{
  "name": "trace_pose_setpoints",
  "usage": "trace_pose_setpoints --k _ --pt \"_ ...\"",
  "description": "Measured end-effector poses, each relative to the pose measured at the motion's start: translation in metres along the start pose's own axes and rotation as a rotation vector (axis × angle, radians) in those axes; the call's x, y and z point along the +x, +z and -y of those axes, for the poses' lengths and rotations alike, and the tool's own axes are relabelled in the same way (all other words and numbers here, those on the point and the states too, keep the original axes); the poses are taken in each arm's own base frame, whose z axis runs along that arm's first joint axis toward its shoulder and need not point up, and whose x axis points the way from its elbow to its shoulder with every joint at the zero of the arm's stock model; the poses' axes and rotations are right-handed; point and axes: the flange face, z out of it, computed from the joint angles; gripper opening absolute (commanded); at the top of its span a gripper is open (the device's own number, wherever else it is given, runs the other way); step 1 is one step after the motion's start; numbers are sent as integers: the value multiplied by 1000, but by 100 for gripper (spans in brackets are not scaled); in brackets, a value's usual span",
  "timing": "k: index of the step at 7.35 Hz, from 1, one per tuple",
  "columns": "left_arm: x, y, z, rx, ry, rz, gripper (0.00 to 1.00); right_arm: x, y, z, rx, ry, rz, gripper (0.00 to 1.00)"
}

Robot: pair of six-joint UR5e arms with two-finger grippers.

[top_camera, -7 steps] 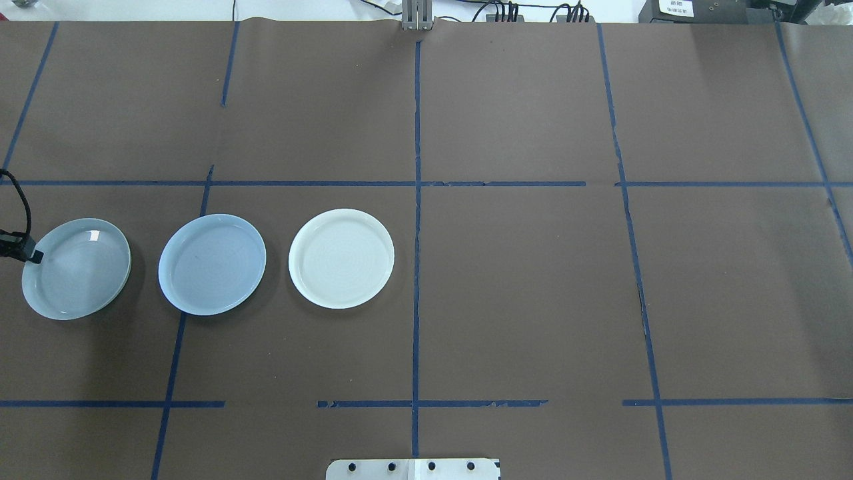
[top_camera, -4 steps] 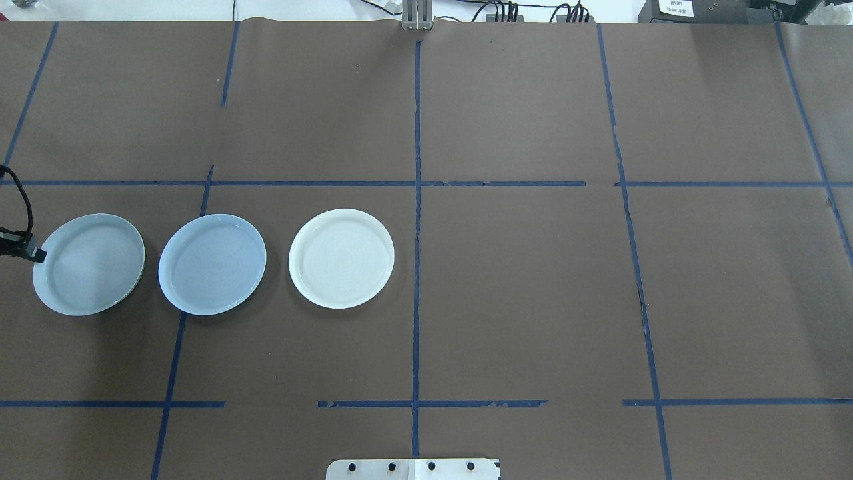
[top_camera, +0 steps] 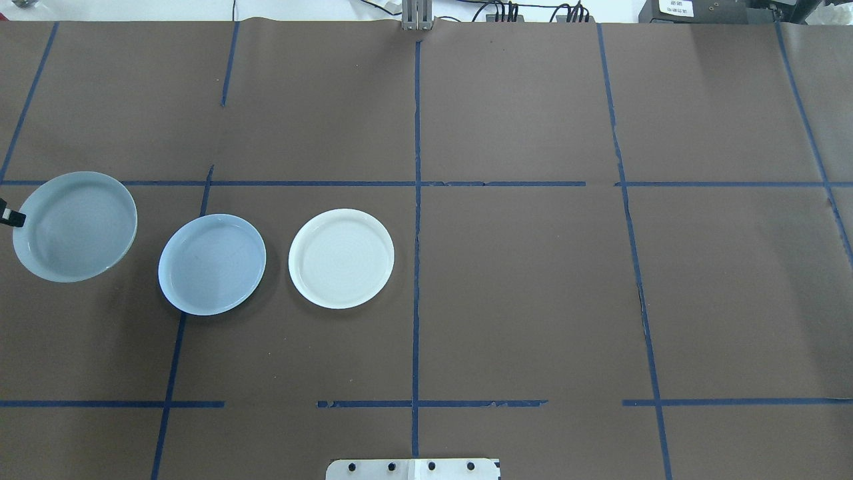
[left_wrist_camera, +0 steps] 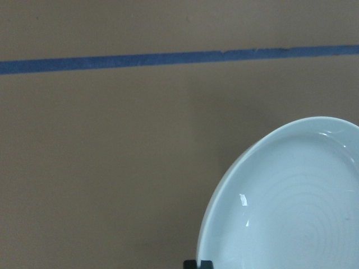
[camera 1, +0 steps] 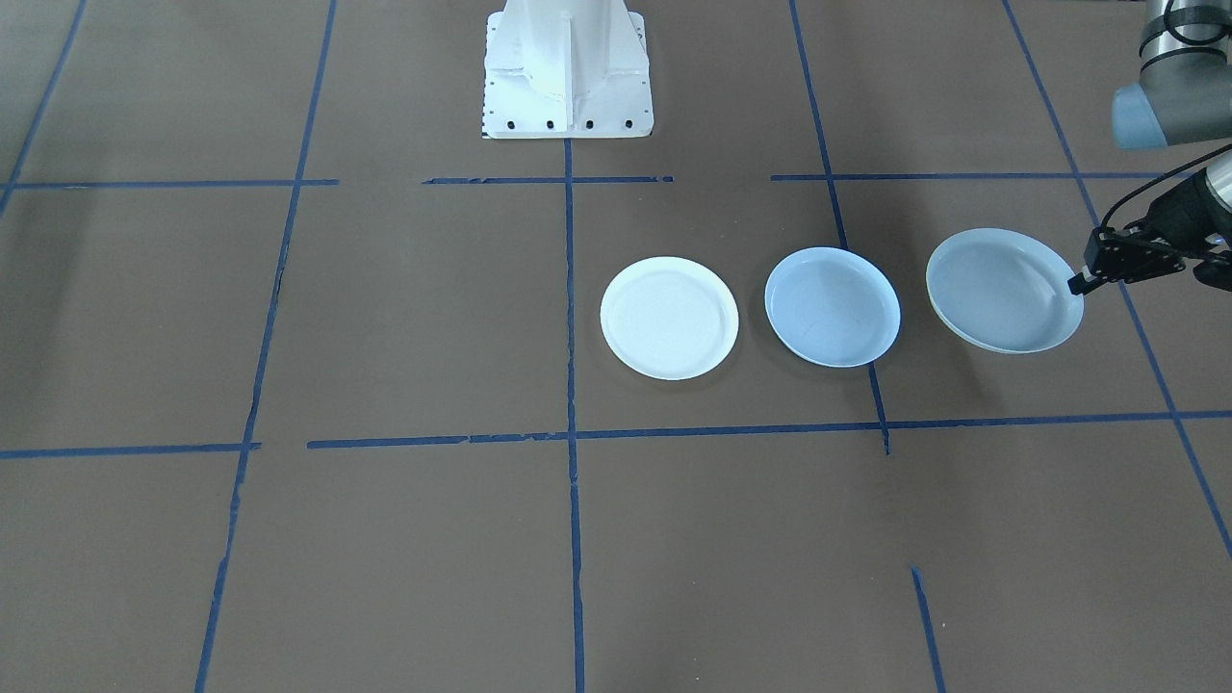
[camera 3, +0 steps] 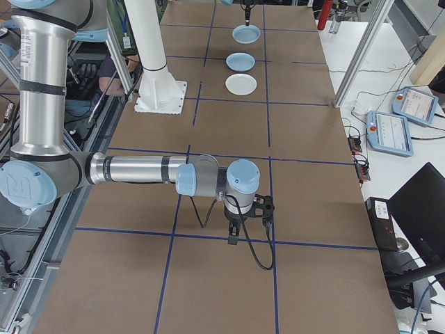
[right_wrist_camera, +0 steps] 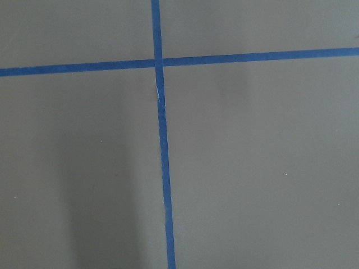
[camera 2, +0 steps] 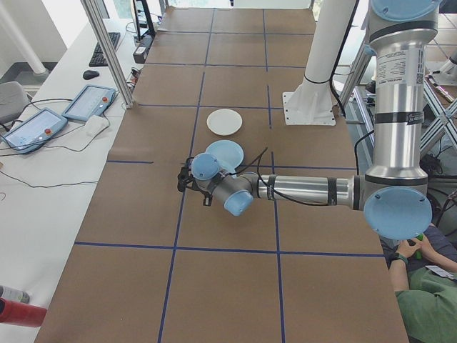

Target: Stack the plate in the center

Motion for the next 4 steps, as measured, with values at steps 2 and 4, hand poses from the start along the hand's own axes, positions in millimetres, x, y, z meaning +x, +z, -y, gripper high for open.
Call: trace_pose_setpoints --k 2,4 --pt "40 -5 25 30 -98 -30 0 0 0 0 0 0 0 100" --pt "95 37 25 -1 -120 -24 0 0 0 0 0 0 0 100"
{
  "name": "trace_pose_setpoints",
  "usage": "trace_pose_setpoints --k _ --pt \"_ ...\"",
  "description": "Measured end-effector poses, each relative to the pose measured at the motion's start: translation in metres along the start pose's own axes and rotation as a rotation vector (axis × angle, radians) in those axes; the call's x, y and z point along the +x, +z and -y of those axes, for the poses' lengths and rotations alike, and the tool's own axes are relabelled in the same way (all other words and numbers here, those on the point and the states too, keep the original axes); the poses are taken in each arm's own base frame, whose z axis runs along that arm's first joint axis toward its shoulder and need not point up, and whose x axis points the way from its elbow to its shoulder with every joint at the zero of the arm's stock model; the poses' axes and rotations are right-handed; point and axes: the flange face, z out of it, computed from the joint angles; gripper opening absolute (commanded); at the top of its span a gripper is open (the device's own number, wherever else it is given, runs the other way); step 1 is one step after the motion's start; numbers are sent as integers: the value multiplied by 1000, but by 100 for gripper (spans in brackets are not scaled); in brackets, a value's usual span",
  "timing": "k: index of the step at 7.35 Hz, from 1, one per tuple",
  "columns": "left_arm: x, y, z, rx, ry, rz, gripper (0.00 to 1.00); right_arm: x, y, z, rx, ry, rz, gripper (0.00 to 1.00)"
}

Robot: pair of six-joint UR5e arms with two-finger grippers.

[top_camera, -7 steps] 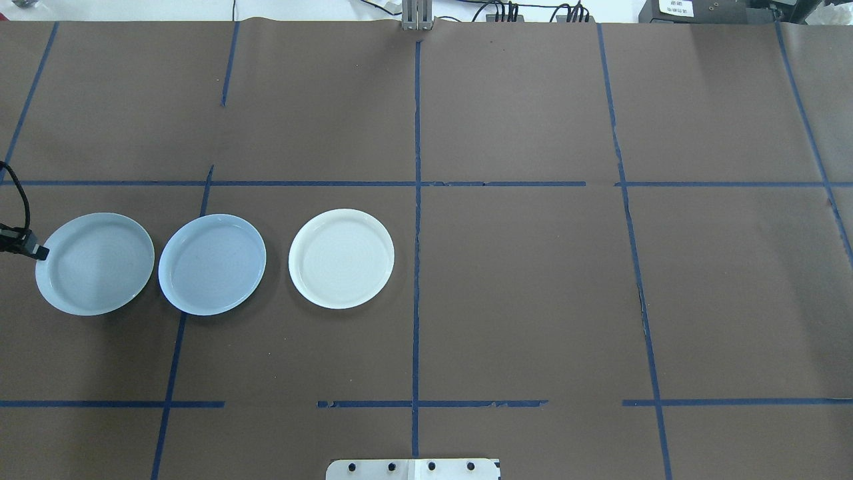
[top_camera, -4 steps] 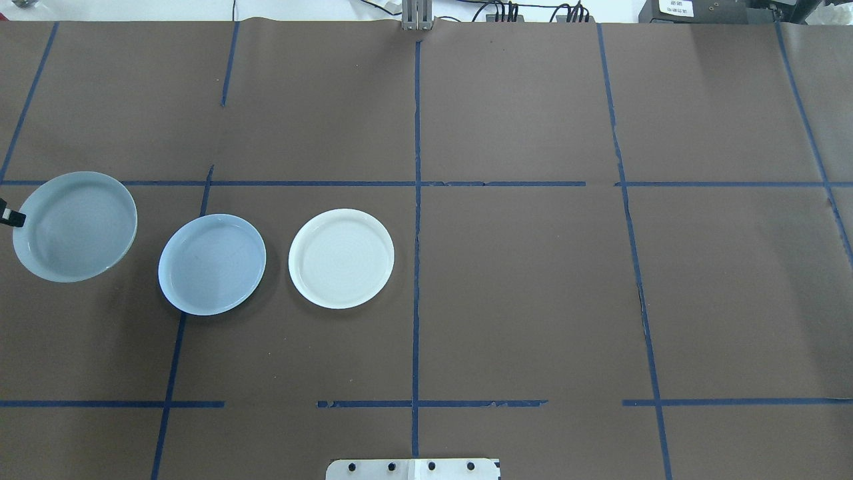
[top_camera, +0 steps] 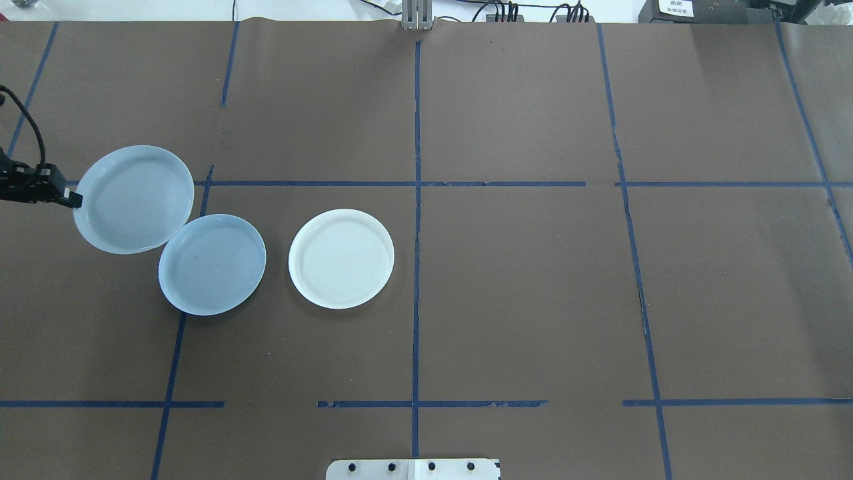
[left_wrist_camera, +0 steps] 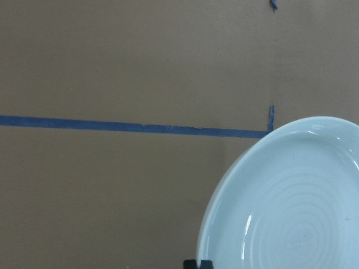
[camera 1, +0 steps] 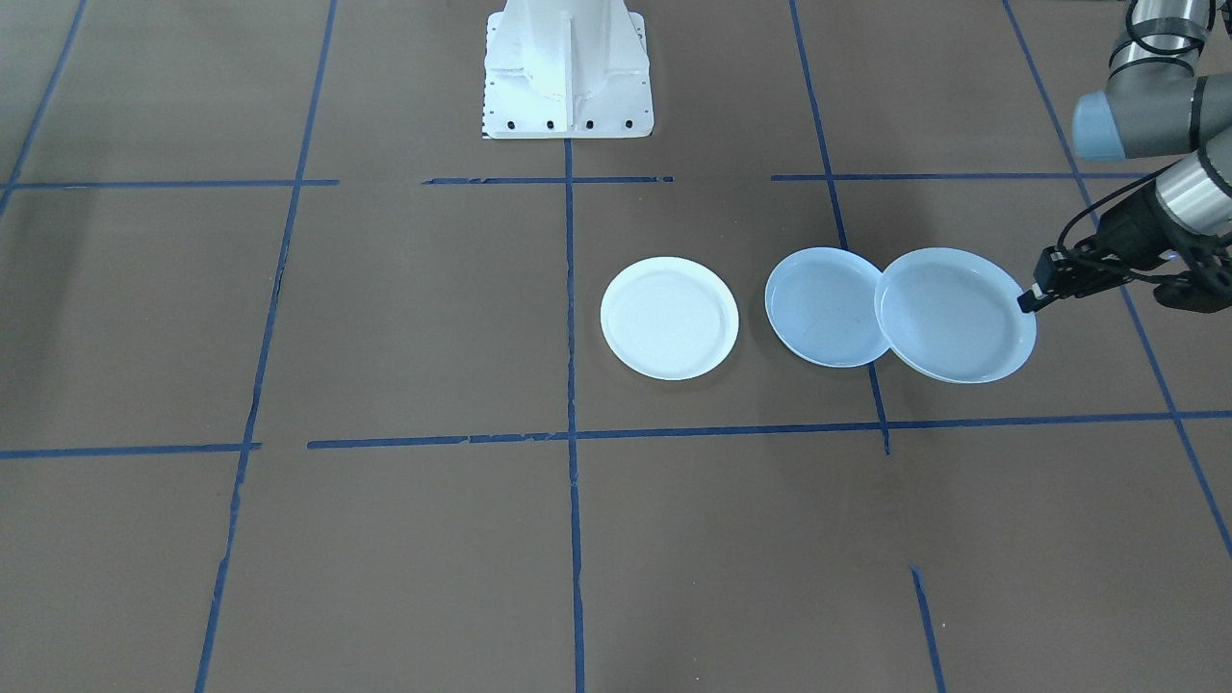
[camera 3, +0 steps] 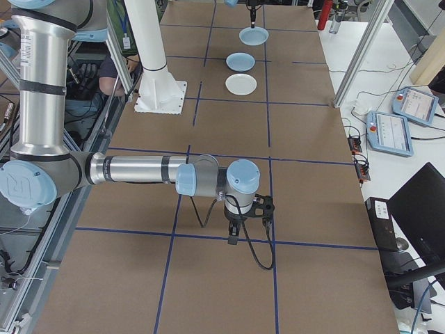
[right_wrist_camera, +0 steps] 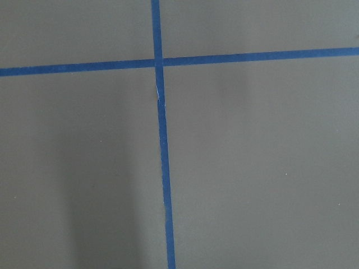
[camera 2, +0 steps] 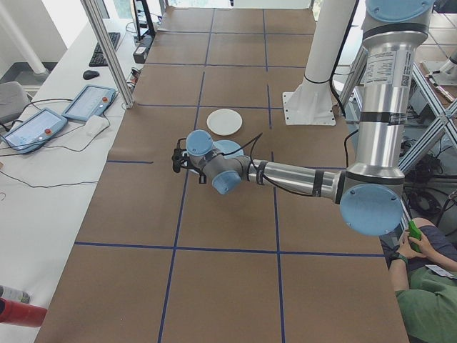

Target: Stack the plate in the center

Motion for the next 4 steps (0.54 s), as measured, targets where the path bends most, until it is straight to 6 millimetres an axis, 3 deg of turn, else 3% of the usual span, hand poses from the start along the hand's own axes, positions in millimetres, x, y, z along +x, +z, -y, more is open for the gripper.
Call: trace_pose_setpoints --k 2,4 --pt "35 39 -16 -39 2 -9 0 0 0 0 0 0 0 100" --pt "56 66 -26 -53 -5 -11 0 0 0 0 0 0 0 100"
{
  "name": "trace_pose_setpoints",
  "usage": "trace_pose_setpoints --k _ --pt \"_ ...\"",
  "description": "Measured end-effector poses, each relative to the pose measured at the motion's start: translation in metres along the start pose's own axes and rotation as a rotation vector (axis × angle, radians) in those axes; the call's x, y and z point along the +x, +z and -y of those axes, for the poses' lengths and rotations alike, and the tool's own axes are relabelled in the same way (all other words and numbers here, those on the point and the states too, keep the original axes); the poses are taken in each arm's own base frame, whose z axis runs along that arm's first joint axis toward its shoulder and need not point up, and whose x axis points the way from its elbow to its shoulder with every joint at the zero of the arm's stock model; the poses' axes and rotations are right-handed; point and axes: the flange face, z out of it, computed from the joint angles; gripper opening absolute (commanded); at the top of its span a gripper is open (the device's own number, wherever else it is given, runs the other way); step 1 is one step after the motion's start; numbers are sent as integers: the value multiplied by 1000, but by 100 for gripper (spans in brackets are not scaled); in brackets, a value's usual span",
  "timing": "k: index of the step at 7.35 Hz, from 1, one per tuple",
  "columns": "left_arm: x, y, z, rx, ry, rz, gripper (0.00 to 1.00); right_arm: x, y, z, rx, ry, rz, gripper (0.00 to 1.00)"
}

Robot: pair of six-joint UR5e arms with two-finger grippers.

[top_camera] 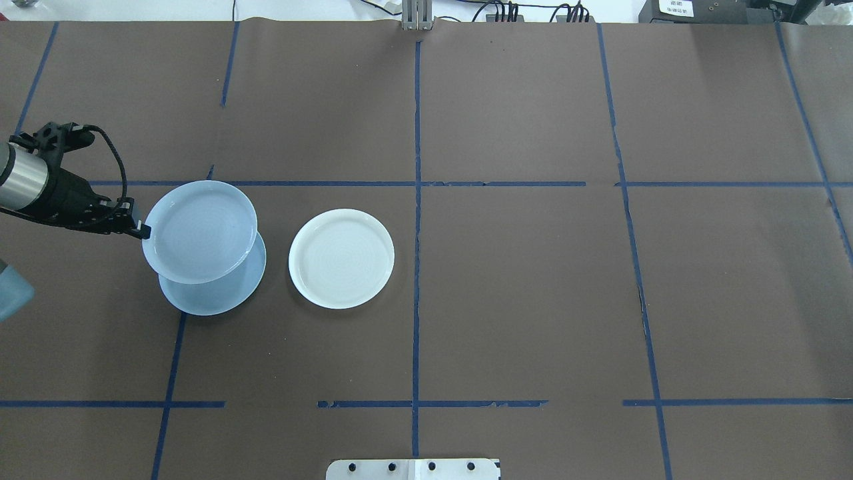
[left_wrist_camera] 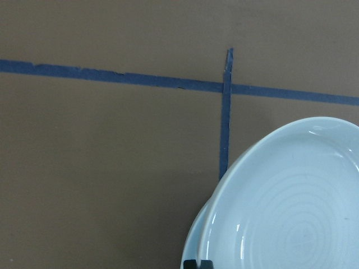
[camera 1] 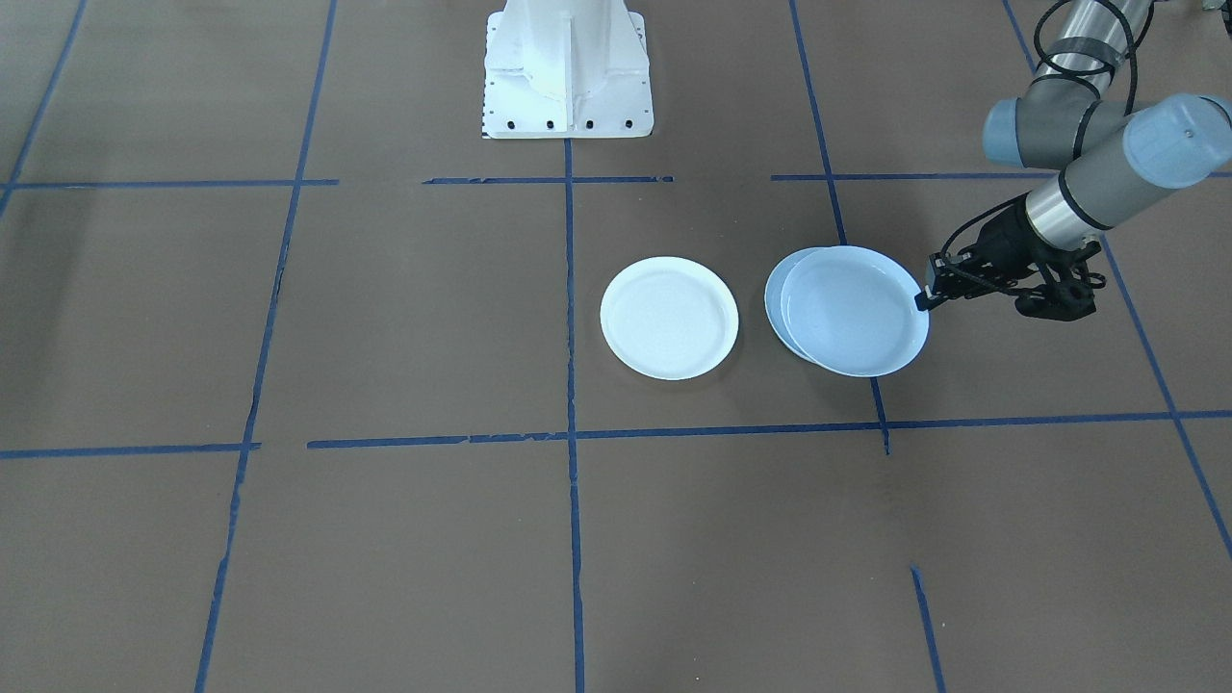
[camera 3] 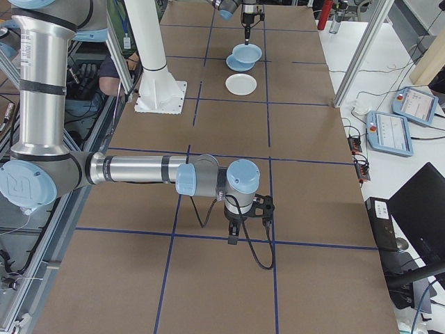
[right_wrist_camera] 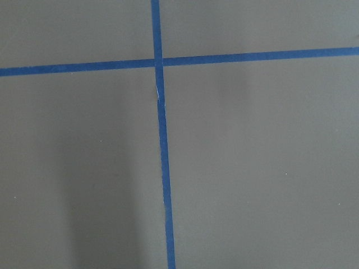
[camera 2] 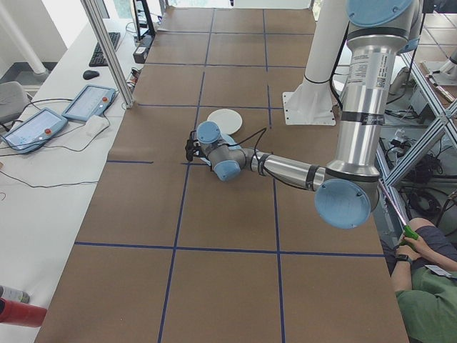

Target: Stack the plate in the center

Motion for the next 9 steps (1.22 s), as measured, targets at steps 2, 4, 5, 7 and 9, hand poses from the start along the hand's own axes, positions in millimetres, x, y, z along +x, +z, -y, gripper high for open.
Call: trace_pose_setpoints --k 2,4,5,7,9 --pt "1 13 -5 -11 -4 9 0 0 0 0 0 0 0 100" --pt "-11 15 -13 -9 12 3 0 0 0 0 0 0 0 100" --pt "-18 13 -18 -6 21 -7 0 0 0 0 0 0 0 100" --pt "-20 14 -21 -5 22 -15 0 0 0 0 0 0 0 100" --pt "-23 19 -20 -10 18 -11 74 0 0 0 1 0 0 100"
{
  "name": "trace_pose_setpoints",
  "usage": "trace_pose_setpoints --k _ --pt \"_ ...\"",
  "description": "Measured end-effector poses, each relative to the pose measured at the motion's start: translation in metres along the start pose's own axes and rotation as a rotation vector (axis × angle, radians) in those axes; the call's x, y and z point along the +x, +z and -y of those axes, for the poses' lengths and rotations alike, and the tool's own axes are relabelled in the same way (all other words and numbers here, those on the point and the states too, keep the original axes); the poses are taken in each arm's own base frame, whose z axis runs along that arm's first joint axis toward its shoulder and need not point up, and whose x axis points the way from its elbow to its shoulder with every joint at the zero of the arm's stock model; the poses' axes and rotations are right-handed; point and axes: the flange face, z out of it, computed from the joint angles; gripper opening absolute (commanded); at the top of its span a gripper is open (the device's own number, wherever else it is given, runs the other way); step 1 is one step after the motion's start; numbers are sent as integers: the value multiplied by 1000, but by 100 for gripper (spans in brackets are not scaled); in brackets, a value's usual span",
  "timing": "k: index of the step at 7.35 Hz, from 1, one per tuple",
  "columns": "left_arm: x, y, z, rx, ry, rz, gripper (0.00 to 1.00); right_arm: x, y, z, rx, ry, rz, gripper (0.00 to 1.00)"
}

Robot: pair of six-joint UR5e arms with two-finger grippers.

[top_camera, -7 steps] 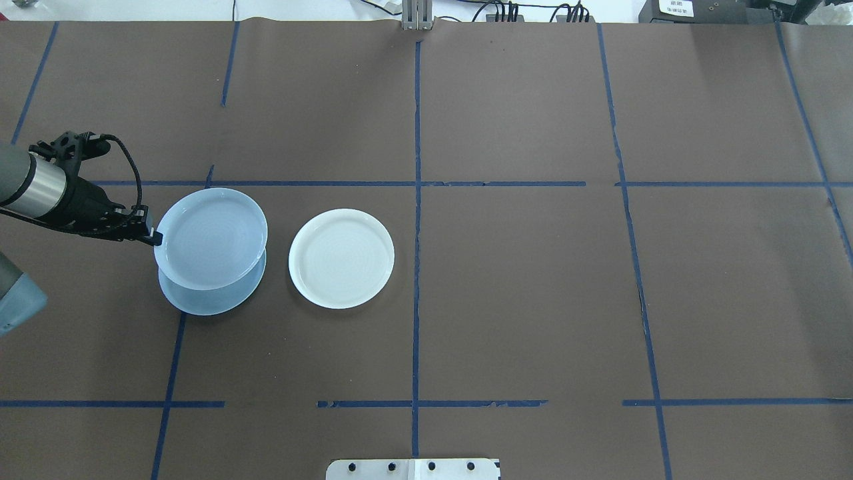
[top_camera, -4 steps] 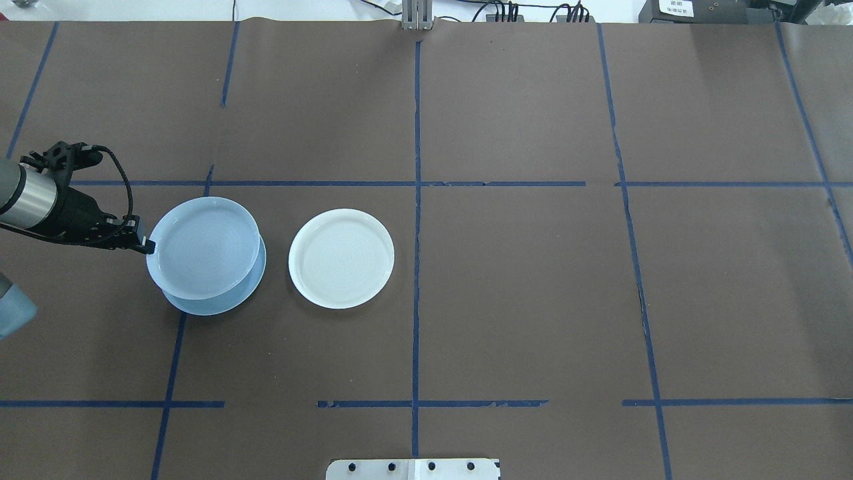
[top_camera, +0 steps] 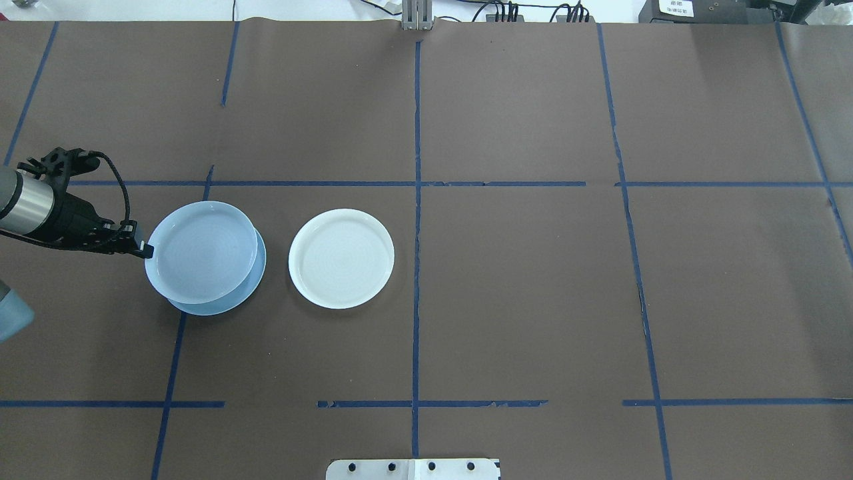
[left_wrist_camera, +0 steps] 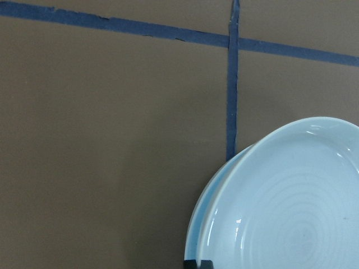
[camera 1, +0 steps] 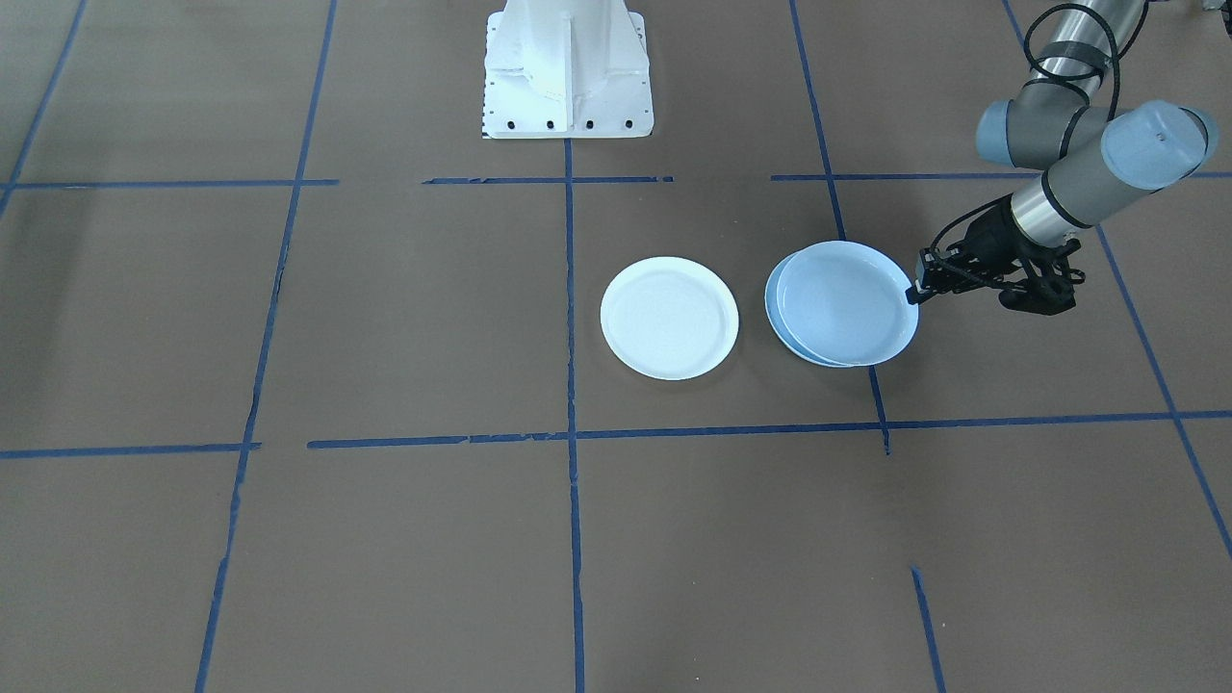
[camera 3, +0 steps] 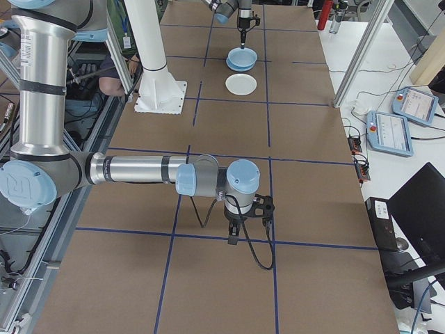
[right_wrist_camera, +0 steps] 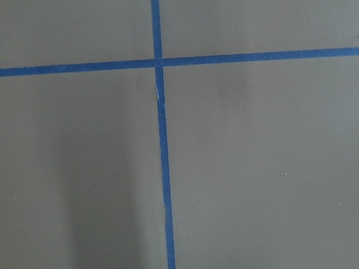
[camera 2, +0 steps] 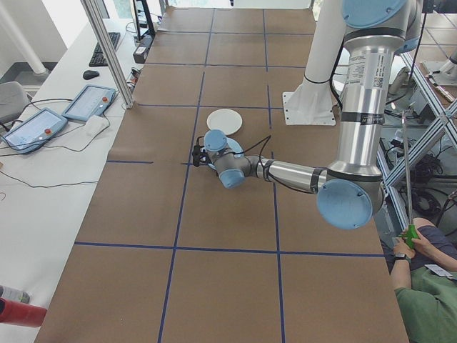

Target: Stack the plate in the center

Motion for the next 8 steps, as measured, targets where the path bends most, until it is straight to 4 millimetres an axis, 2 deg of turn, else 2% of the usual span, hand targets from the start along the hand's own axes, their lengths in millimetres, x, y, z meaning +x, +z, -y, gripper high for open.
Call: trace_pose_setpoints --k 1,6,7,8 --pt "-1 1 0 -1 1 1 100 0 0 0 0 0 0 100" --pt "7 -4 0 -1 14 -11 100 0 0 0 0 0 0 100" --pt "17 -10 4 11 18 -19 100 0 0 0 0 0 0 100" --pt "36 -15 15 26 11 -24 100 0 0 0 0 0 0 100"
